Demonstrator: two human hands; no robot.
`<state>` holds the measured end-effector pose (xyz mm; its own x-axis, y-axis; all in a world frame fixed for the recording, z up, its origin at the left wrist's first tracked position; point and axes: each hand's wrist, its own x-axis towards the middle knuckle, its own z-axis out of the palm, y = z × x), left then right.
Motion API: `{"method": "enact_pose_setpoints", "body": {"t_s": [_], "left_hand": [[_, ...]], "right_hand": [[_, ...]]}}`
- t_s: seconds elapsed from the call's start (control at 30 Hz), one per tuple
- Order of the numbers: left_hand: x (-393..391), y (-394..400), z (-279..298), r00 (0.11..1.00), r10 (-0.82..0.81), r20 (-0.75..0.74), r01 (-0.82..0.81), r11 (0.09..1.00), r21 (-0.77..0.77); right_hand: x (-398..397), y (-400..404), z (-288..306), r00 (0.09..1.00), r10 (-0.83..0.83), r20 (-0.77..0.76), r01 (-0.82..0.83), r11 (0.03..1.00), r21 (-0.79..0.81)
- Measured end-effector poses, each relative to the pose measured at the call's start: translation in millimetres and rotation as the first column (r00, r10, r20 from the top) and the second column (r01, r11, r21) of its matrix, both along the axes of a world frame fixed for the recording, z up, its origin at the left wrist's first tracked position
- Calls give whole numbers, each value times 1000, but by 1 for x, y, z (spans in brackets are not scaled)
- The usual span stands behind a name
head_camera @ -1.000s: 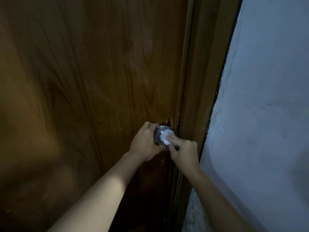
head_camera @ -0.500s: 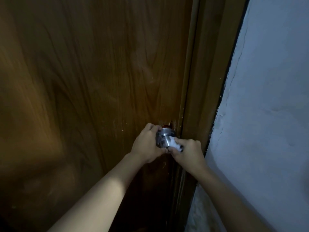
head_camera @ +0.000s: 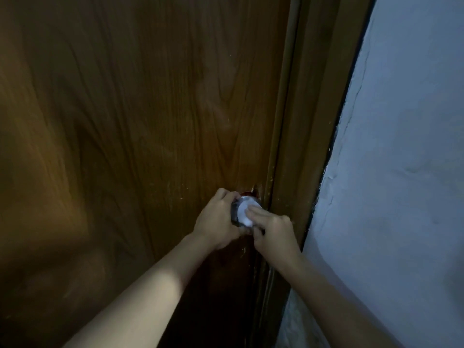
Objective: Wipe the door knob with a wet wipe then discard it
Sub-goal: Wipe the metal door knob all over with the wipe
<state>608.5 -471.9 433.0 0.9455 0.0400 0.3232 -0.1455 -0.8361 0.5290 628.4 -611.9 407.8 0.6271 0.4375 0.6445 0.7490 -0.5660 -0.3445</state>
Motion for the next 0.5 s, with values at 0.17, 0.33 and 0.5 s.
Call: {"method": "enact_pose_setpoints", "body": {"t_s": [0.17,0.33,0.5], "left_hand": [[-1,-1,1,1000,20,-4,-20,1000,1],[-1,-1,1,1000,17,-20,-17,1000,-4],[-1,-1,2,1000,22,-15,-22,1000,9]], "right_hand": [[-1,-4,-14,941,-141,-309,189,973,133],[-4,0,-16,960,-34,-279,95,973,208],[-12,1,-14,551,361,-752,312,747,587]]}}
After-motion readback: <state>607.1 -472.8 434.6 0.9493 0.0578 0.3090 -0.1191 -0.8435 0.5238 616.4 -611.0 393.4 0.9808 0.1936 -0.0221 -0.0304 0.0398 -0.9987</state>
